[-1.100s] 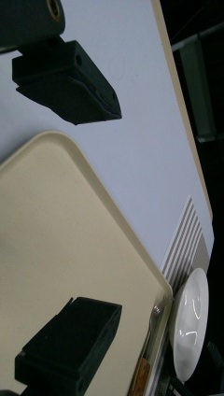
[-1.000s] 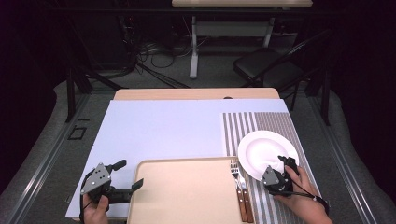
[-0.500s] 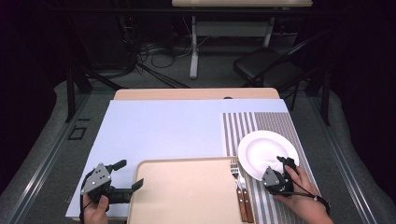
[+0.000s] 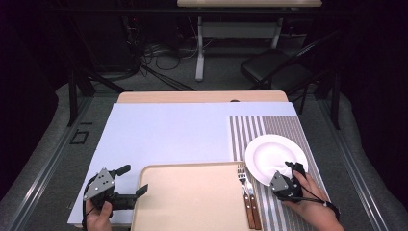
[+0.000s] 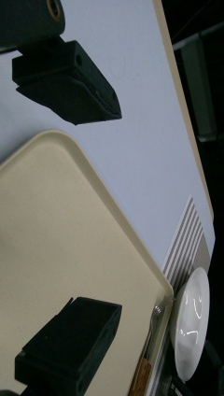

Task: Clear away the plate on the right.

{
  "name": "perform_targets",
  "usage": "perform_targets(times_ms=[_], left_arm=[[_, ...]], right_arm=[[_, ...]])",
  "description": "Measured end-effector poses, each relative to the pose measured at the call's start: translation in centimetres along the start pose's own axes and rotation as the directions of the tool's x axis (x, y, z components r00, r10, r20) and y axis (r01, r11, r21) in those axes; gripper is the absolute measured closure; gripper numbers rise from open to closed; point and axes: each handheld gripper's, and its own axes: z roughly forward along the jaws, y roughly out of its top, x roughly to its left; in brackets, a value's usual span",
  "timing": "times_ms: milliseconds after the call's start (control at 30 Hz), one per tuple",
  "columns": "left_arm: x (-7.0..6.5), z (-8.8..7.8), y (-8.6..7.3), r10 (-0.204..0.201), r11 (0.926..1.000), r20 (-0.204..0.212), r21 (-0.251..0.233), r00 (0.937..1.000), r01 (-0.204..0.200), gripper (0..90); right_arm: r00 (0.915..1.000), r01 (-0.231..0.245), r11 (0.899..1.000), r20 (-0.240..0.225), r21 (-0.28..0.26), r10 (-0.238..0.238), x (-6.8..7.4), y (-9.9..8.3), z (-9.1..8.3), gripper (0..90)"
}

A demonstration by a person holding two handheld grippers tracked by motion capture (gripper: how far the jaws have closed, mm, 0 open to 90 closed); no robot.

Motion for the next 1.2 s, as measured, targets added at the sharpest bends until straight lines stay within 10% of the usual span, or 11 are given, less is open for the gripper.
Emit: perform_targets(times_ms=[1200], left_arm=[[-0.01, 0.08, -0.03, -0.003, 1.0000, 0.002, 0.001, 1.0000, 0.003, 7.6]], right_arm=[[0.9999, -0.002, 0.999, -0.014, -0.053, 0.001, -0.34, -0.11, -0.49, 34.1]])
